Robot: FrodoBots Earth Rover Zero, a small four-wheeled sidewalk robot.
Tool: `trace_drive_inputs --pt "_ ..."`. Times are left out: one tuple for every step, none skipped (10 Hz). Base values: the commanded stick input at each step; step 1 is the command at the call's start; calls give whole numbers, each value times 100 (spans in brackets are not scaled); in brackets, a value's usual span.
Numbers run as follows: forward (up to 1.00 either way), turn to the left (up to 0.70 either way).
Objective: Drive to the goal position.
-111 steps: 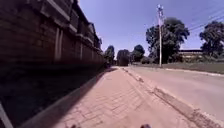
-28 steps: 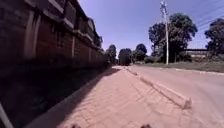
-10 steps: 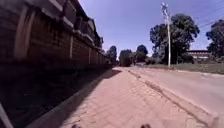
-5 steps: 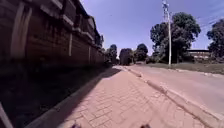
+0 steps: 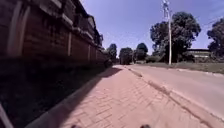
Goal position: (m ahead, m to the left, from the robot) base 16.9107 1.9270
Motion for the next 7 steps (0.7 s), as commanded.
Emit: trace_drive_inputs --pt "30 0" --pt "30 0" --pt "30 0" --pt "30 0" --pt "30 0" --pt "30 0" --pt "30 0"
